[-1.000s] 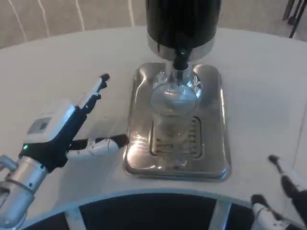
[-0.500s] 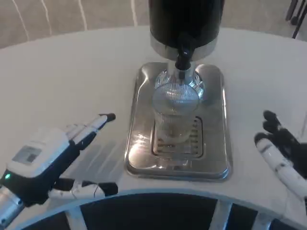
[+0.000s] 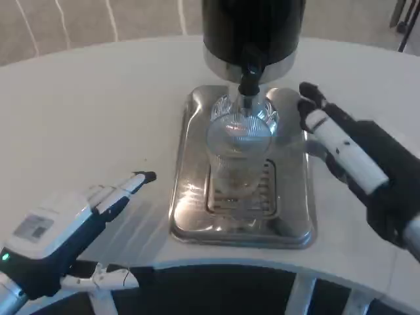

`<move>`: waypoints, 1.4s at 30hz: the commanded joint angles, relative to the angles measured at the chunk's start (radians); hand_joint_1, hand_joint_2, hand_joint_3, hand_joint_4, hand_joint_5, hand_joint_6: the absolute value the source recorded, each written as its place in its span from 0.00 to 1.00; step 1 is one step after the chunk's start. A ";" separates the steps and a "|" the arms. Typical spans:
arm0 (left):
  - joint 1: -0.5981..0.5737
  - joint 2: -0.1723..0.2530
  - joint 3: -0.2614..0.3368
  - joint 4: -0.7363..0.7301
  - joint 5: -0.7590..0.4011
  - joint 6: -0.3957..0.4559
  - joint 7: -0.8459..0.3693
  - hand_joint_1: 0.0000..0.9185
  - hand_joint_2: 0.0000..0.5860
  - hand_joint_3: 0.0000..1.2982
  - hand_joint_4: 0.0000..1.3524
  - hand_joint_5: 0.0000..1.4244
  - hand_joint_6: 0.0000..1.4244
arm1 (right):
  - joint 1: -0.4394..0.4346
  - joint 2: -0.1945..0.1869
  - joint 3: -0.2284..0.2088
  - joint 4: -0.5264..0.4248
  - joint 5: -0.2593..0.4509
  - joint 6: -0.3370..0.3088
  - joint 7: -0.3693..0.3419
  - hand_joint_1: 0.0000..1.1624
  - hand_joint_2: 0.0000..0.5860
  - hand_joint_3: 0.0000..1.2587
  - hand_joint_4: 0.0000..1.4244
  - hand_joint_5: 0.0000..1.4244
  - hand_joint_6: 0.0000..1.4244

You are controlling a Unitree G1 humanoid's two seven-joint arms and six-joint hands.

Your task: Grasp the cup under the faucet to collect the drink, then remove the cup.

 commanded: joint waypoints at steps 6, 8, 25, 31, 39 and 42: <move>0.024 0.021 0.014 0.014 0.002 0.009 -0.014 0.06 0.17 0.07 0.01 0.08 0.18 | -0.220 -0.044 0.039 0.116 0.130 0.077 -0.064 0.03 0.82 0.00 0.00 0.00 0.03; 0.023 0.021 0.014 0.019 0.001 0.009 -0.014 0.06 0.17 0.07 0.01 0.08 0.18 | -0.240 -0.050 0.046 0.133 0.150 0.079 -0.076 0.03 0.82 0.00 0.00 0.00 0.03; -0.005 0.010 0.007 0.063 -0.001 0.015 -0.020 0.05 0.17 0.06 0.01 0.08 0.18 | -0.355 -0.055 0.097 0.237 0.267 0.064 -0.168 0.00 0.82 0.00 0.00 0.00 0.04; -0.019 0.000 -0.001 0.079 0.002 0.022 -0.022 0.05 0.17 0.06 0.01 0.08 0.18 | -0.329 -0.048 0.101 0.198 0.297 0.088 -0.199 0.00 0.83 0.00 0.00 0.00 0.04; -0.039 -0.016 -0.012 0.088 0.001 0.029 -0.025 0.05 0.18 0.06 0.01 0.08 0.18 | -0.282 -0.033 0.131 0.146 0.308 0.100 -0.247 0.00 0.83 0.00 0.00 0.00 0.04; -0.050 -0.022 -0.018 0.099 0.005 0.029 -0.028 0.05 0.18 0.06 0.01 0.08 0.18 | -0.258 -0.036 0.139 0.105 0.307 0.110 -0.266 0.00 0.83 0.00 0.00 0.00 0.03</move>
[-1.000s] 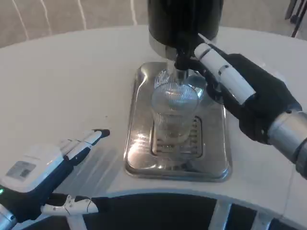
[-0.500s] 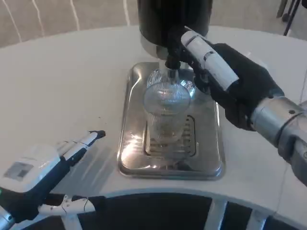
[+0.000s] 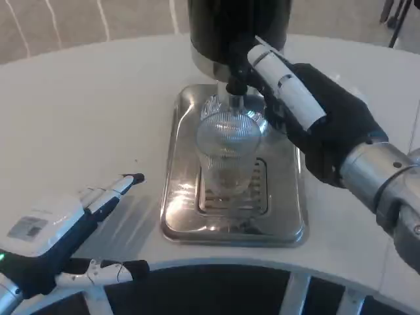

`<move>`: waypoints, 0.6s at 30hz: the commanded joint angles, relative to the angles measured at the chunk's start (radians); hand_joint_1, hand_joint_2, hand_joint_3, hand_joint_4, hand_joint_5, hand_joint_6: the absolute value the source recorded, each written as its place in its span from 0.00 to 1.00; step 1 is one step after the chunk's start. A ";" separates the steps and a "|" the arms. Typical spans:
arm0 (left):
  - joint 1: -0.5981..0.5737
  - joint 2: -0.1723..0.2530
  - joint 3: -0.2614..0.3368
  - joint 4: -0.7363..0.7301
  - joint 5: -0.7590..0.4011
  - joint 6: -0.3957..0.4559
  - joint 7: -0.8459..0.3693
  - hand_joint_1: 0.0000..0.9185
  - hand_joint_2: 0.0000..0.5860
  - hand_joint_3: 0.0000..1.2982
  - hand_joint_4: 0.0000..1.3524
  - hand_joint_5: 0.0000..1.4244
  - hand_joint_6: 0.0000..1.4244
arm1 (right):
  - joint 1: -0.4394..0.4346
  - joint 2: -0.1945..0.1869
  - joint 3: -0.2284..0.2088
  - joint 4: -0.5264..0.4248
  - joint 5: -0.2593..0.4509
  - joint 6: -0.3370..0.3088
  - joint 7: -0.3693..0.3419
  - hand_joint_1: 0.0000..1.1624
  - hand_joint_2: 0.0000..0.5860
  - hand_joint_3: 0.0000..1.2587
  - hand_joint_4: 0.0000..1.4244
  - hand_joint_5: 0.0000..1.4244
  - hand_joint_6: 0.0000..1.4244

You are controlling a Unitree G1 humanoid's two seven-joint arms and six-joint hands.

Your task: Grasp the cup under the faucet to collect the drink, then remove the cup.

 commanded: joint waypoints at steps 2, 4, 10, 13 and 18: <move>-0.020 -0.009 -0.017 0.022 0.009 0.006 -0.019 0.05 0.18 0.06 0.01 0.08 0.18 | 0.055 0.003 0.023 -0.088 0.028 0.030 -0.016 0.00 0.83 0.00 0.00 0.00 0.03; -0.025 -0.010 -0.020 0.027 0.010 0.005 -0.021 0.05 0.18 0.06 0.01 0.08 0.18 | 0.074 0.003 0.019 -0.114 0.034 0.045 -0.023 0.00 0.83 0.00 0.00 0.00 0.03; -0.040 -0.014 -0.033 0.040 0.009 0.007 -0.026 0.05 0.18 0.06 0.01 0.08 0.18 | 0.092 -0.007 0.020 -0.146 0.047 0.061 -0.035 0.00 0.83 0.00 0.00 0.00 0.03; -0.045 -0.014 -0.039 0.043 0.007 0.008 -0.028 0.05 0.18 0.06 0.01 0.08 0.18 | 0.096 -0.022 0.024 -0.150 0.050 0.060 -0.034 0.00 0.83 0.00 0.00 0.00 0.03; -0.049 -0.013 -0.042 0.050 0.004 0.012 -0.032 0.05 0.18 0.06 0.01 0.08 0.18 | 0.039 -0.121 0.084 -0.139 0.038 0.045 -0.005 0.00 0.83 0.00 0.00 0.00 0.02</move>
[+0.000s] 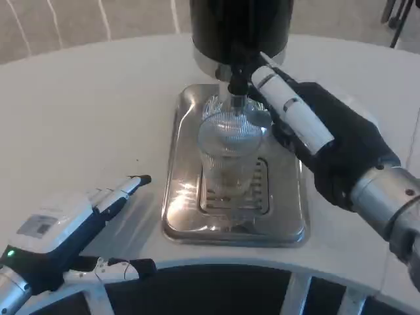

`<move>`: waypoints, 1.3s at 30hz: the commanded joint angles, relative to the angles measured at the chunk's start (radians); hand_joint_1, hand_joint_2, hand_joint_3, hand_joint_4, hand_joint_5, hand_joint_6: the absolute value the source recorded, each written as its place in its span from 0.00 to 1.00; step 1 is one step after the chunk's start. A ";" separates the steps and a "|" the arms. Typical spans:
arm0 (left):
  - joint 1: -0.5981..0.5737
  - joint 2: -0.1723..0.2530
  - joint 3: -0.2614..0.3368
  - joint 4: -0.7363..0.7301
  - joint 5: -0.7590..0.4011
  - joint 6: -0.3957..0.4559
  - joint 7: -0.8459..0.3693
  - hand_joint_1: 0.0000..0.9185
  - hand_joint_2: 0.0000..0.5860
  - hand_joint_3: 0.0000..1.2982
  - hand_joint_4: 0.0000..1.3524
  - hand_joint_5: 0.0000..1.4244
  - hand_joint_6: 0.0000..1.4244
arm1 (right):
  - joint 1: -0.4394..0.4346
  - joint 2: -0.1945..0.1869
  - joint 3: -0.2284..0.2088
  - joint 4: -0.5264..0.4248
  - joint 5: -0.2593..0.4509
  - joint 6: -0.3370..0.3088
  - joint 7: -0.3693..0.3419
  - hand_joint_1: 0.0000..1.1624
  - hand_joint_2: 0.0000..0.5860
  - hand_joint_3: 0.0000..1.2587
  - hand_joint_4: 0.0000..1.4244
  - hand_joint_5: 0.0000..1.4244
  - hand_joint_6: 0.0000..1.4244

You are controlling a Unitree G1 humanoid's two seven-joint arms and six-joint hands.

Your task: Grasp the cup under the faucet to collect the drink, then remove the cup.

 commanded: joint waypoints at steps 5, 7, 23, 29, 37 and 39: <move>-0.011 -0.002 -0.007 0.020 0.002 0.008 -0.017 0.05 0.18 0.06 0.01 0.08 0.18 | -0.111 -0.129 0.117 0.009 -0.003 -0.013 0.044 0.00 0.82 0.00 0.00 0.00 0.01; -0.015 -0.004 -0.008 0.026 0.001 0.008 -0.017 0.05 0.18 0.06 0.01 0.08 0.18 | -0.143 -0.156 0.150 0.015 -0.015 -0.019 0.052 0.00 0.82 0.00 0.00 0.00 0.01; -0.047 -0.016 -0.018 0.089 -0.007 0.011 -0.027 0.05 0.18 0.06 0.01 0.08 0.17 | -0.256 -0.304 0.457 0.102 -0.255 -0.186 0.115 0.00 0.81 0.00 0.00 0.00 0.00; -0.061 -0.045 0.007 0.129 -0.094 0.012 -0.082 0.03 0.16 0.05 0.00 0.08 0.17 | -0.243 -0.288 0.469 0.132 -0.316 -0.225 0.143 0.00 0.82 0.00 0.00 0.00 0.00; -0.069 -0.119 0.101 0.130 -0.315 0.046 -0.215 0.08 0.09 0.00 0.00 0.09 0.18 | -0.213 -0.275 0.450 0.129 -0.365 -0.243 0.181 0.00 0.82 0.00 0.00 0.00 0.00; -0.078 -0.141 0.116 0.107 -0.340 0.061 -0.232 0.10 0.09 0.00 0.00 0.09 0.19 | -0.208 -0.271 0.446 0.122 -0.374 -0.239 0.190 0.00 0.82 0.00 0.00 0.00 0.00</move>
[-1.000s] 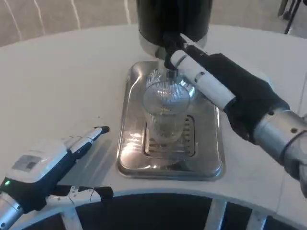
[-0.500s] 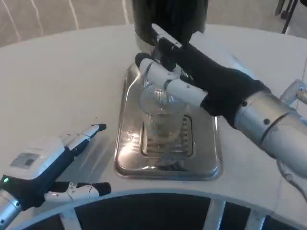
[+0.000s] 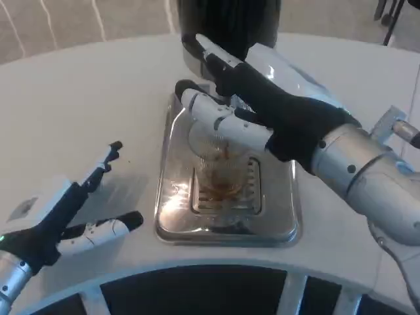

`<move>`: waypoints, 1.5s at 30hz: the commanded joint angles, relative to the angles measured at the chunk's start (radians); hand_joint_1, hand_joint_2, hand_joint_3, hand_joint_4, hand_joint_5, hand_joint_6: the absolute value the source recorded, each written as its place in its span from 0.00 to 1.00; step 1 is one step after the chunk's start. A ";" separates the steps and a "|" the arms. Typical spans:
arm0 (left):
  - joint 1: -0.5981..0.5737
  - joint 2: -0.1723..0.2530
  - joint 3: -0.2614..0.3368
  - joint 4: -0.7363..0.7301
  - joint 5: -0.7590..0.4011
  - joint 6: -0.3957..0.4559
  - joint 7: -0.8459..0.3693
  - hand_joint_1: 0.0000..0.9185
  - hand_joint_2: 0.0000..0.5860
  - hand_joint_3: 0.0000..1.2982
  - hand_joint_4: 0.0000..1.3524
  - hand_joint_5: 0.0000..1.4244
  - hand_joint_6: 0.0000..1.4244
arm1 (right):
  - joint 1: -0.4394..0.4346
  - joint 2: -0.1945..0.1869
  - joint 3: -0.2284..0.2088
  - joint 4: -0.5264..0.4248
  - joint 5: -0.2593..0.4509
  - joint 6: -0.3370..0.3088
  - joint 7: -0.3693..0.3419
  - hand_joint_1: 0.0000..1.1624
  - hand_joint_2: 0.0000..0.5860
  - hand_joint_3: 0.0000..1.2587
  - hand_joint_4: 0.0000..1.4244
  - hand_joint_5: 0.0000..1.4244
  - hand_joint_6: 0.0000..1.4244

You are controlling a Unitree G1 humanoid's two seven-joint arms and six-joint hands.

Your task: Grasp the cup under the faucet to collect the drink, then remove the cup.

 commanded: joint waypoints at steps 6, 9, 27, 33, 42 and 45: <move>-0.020 -0.063 0.040 -0.080 -0.020 0.046 -0.025 0.28 0.09 0.00 0.00 0.11 0.20 | 0.041 0.027 0.010 -0.031 -0.009 -0.016 0.077 0.00 0.82 0.00 0.00 0.00 0.00; -0.028 -0.077 0.041 -0.086 -0.009 0.047 -0.017 0.32 0.08 0.00 0.00 0.12 0.20 | 0.049 0.034 0.000 -0.032 -0.021 -0.012 0.081 0.00 0.82 0.00 0.00 0.00 0.00; -0.132 -0.132 0.008 0.003 0.052 0.039 -0.001 0.35 0.09 0.00 0.00 0.14 0.22 | 0.068 0.051 -0.014 -0.033 -0.055 -0.006 0.103 0.00 0.83 0.00 0.00 0.00 0.00; -0.186 -0.148 -0.021 0.060 0.075 0.043 0.010 0.36 0.09 0.00 0.00 0.15 0.22 | 0.073 0.054 -0.019 -0.035 -0.067 -0.007 0.115 0.00 0.83 0.00 0.00 0.00 0.00; -0.246 -0.159 -0.051 0.132 0.098 0.045 0.017 0.36 0.10 0.00 0.00 0.16 0.23 | 0.083 0.056 -0.027 -0.036 -0.072 -0.006 0.122 0.00 0.84 0.00 0.00 0.00 0.00; -0.258 -0.163 -0.059 0.148 0.099 0.046 0.016 0.36 0.10 0.00 0.00 0.16 0.23 | 0.085 0.057 -0.027 -0.034 -0.076 -0.003 0.120 0.00 0.84 0.00 0.00 0.00 0.00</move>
